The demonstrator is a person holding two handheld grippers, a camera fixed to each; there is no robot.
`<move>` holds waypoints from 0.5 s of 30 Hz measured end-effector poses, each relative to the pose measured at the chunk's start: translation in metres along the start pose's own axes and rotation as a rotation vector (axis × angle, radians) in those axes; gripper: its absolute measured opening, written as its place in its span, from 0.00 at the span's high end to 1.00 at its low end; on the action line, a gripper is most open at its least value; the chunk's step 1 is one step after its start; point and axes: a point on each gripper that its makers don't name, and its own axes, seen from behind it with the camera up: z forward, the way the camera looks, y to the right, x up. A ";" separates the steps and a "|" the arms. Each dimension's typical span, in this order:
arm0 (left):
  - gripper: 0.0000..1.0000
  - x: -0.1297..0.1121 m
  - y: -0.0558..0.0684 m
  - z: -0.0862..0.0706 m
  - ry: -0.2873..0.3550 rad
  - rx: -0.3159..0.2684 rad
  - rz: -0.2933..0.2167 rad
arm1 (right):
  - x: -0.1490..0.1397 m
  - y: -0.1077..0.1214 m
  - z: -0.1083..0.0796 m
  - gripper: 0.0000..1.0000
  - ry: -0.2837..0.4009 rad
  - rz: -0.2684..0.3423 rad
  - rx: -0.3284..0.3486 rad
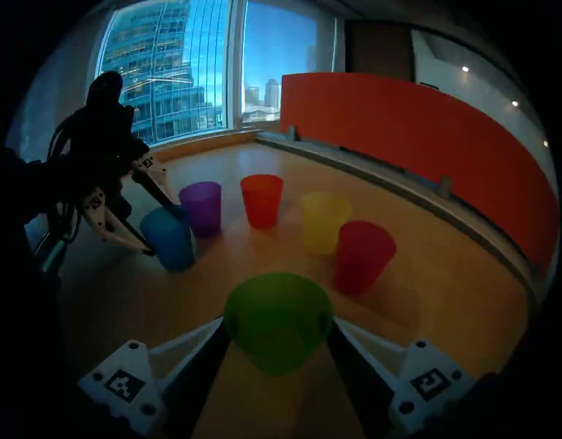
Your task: Pour water
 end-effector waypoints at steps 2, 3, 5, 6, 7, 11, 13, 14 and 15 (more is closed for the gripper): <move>0.04 -0.001 0.000 -0.001 -0.001 0.002 -0.001 | -0.002 -0.001 0.001 0.11 -0.002 0.002 0.001; 0.03 -0.002 -0.001 -0.001 -0.002 0.003 -0.001 | -0.003 -0.001 0.001 0.11 -0.003 0.003 0.002; 0.03 -0.004 -0.001 -0.002 -0.004 0.006 -0.001 | -0.005 -0.002 0.003 0.10 -0.007 0.005 0.003; 0.03 -0.005 -0.001 -0.002 -0.005 0.007 -0.001 | -0.007 -0.002 0.003 0.10 -0.009 0.006 0.003; 0.03 -0.006 -0.001 -0.003 -0.006 0.009 -0.001 | -0.008 -0.003 0.004 0.11 -0.011 0.006 0.003; 0.03 -0.009 -0.002 -0.005 -0.007 0.014 -0.004 | -0.013 -0.004 0.005 0.10 -0.016 0.008 0.002; 0.03 -0.011 -0.002 -0.006 -0.008 0.017 -0.007 | -0.014 -0.004 0.006 0.10 -0.017 0.009 0.002; 0.03 -0.013 -0.002 -0.007 -0.008 0.019 -0.008 | -0.014 -0.004 0.006 0.10 -0.017 0.010 0.002; 0.03 -0.014 -0.002 -0.008 -0.008 0.020 -0.010 | -0.014 -0.004 0.006 0.10 -0.017 0.011 0.002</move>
